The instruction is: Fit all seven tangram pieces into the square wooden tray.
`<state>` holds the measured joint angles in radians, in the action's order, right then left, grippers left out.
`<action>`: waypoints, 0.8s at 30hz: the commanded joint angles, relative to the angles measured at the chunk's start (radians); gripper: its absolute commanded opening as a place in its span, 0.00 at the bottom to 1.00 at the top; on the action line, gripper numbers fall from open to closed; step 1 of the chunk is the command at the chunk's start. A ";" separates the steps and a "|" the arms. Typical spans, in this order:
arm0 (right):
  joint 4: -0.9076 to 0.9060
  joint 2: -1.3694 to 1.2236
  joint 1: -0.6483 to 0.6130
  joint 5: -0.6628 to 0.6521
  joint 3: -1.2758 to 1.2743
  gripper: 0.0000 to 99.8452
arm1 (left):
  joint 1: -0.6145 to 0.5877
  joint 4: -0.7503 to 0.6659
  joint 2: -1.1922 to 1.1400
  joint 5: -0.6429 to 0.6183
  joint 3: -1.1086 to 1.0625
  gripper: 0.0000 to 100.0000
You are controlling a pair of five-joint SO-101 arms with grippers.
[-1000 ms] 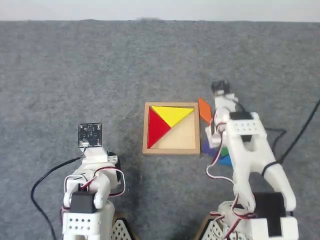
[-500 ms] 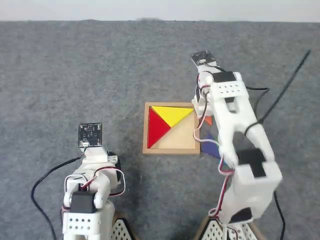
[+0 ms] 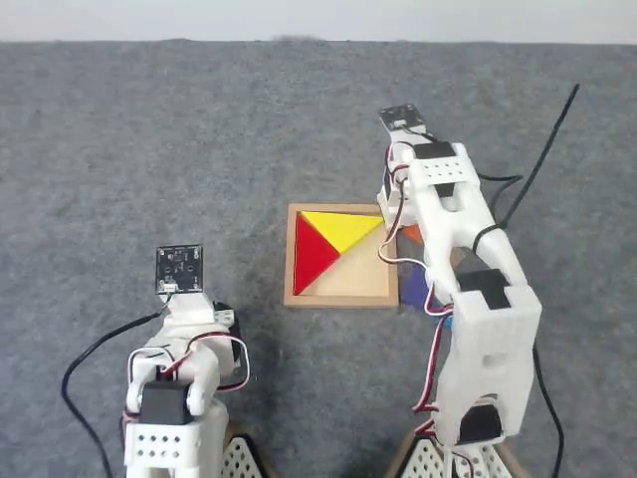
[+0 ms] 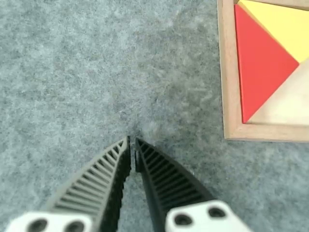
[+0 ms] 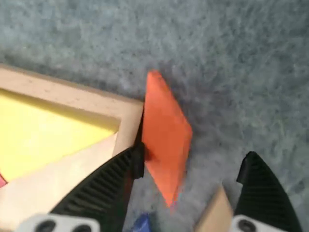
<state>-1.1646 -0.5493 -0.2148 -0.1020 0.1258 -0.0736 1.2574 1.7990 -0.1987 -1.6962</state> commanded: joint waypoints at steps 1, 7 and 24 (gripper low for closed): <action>0.041 -0.021 0.025 0.017 0.048 0.32 | -0.006 0.005 0.020 0.015 0.013 0.01; 0.058 -0.036 0.091 0.049 0.048 0.30 | -0.006 0.005 0.020 0.015 0.013 0.01; 0.056 -0.044 0.085 0.051 0.087 0.22 | -0.006 0.005 0.020 0.015 0.013 0.01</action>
<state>-1.1093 -0.5969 -0.1350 -0.0545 0.1626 -0.0736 1.2574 1.7990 -0.1987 -1.6962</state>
